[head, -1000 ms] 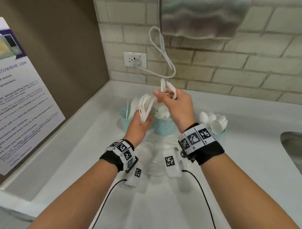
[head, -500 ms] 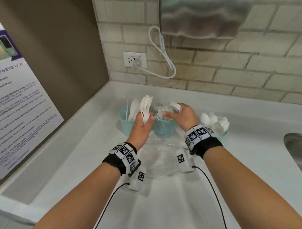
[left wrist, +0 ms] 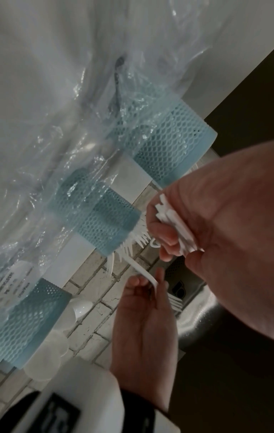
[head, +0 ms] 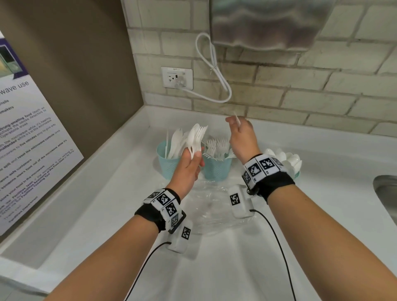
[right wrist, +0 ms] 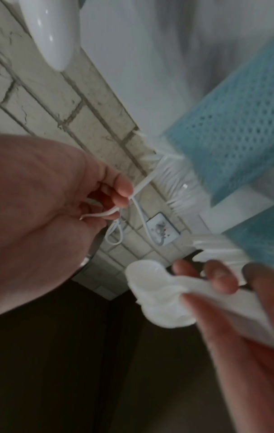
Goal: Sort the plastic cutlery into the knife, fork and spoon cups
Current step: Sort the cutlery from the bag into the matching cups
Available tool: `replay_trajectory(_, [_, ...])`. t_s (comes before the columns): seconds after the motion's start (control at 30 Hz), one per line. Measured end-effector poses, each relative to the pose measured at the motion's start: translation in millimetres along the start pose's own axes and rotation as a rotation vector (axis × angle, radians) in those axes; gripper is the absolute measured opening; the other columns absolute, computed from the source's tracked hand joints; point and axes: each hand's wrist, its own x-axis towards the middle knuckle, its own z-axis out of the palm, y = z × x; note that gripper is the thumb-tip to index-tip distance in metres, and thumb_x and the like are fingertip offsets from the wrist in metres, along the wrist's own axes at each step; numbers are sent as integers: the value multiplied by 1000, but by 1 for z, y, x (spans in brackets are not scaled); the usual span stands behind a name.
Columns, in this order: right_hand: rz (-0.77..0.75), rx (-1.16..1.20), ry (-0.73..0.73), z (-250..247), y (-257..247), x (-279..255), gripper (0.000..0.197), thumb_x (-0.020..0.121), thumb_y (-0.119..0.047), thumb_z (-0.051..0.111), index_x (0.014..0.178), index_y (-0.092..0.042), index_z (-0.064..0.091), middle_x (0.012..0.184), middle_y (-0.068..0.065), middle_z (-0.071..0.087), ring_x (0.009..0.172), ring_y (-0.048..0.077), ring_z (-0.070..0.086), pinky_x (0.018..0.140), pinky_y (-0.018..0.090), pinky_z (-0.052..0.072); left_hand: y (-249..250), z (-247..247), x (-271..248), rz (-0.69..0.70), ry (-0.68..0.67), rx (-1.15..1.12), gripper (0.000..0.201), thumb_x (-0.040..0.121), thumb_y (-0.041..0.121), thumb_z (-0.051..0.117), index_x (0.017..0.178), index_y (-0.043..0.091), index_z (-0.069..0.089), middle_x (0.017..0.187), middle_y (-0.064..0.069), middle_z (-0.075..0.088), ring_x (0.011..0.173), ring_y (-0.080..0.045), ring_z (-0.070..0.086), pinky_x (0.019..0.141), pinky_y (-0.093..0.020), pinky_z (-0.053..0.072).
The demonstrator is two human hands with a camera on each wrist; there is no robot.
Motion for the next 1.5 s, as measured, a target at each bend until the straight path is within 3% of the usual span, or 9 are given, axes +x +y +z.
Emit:
replay_trajectory(0.13, [213, -70, -160, 5, 7, -2, 47, 94, -27, 51, 137, -9, 43, 138, 17, 36, 99, 28, 56, 96, 31, 42, 0, -1, -1, 46, -15, 21, 16, 103, 27, 32, 103, 36, 44, 79, 3, 47, 56, -5, 34, 51, -15, 33])
replay_trajectory(0.23, [195, -82, -118, 4, 1, -7, 55, 86, -37, 59, 135, -16, 45, 137, 11, 31, 120, 26, 50, 103, 34, 40, -2, -2, 1, 65, -7, 30, 16, 102, 28, 32, 106, 40, 43, 80, 2, 48, 59, -6, 37, 52, -14, 35])
replay_trajectory(0.33, [72, 70, 37, 2, -17, -21, 28, 87, -41, 58, 101, -16, 60, 115, 7, 53, 101, 19, 57, 86, 28, 44, -3, -1, 4, 61, 3, 11, 18, 102, 26, 34, 109, 41, 41, 82, 0, 48, 60, -5, 40, 53, -12, 37])
replay_trajectory(0.47, [75, 248, -68, 9, -29, -44, 30, 83, -42, 67, 83, -12, 62, 79, 4, 67, 68, 11, 58, 65, 21, 46, -1, 4, 5, 59, 15, -26, 16, 101, 23, 39, 108, 36, 42, 79, 2, 49, 59, -8, 40, 52, -17, 37])
replay_trajectory(0.77, [47, 417, -64, 9, -27, -56, 30, 85, -8, 63, 108, -24, 51, 75, 2, 56, 64, 17, 59, 66, 29, 52, 1, 3, 2, 52, 2, -41, 17, 99, 19, 46, 114, 17, 39, 85, -2, 50, 55, -3, 42, 50, -15, 37])
replay_trajectory(0.97, [2, 232, -105, 2, -28, -52, 29, 84, -13, 55, 107, -29, 62, 68, -2, 46, 64, 20, 53, 73, 42, 53, -1, 3, 1, 45, -29, 10, 11, 98, 20, 48, 102, 26, 40, 83, 6, 52, 62, 2, 49, 55, -14, 38])
replay_trajectory(1.2, [14, 202, -216, -8, -28, -51, 19, 89, -8, 47, 103, -19, 54, 75, 8, 51, 59, 26, 62, 61, 37, 57, 0, 6, -3, -16, -79, 40, 27, 100, 33, 37, 118, 12, 39, 80, 2, 45, 58, -7, 37, 54, -19, 35])
replay_trajectory(1.37, [102, 385, -321, -8, -20, -53, 19, 90, -5, 49, 97, -23, 48, 84, 4, 58, 60, 19, 57, 58, 30, 50, 3, 6, -5, -90, -72, -24, 43, 99, 47, 29, 128, 20, 45, 76, 3, 43, 57, -8, 39, 52, -21, 36])
replay_trajectory(1.5, [29, 432, -316, -7, -14, -55, 23, 93, -9, 56, 113, -18, 48, 85, 7, 60, 59, 14, 51, 56, 25, 45, 8, 7, -2, -52, -63, -37, 38, 102, 39, 31, 136, 22, 36, 75, 0, 46, 55, -10, 43, 49, -23, 40])
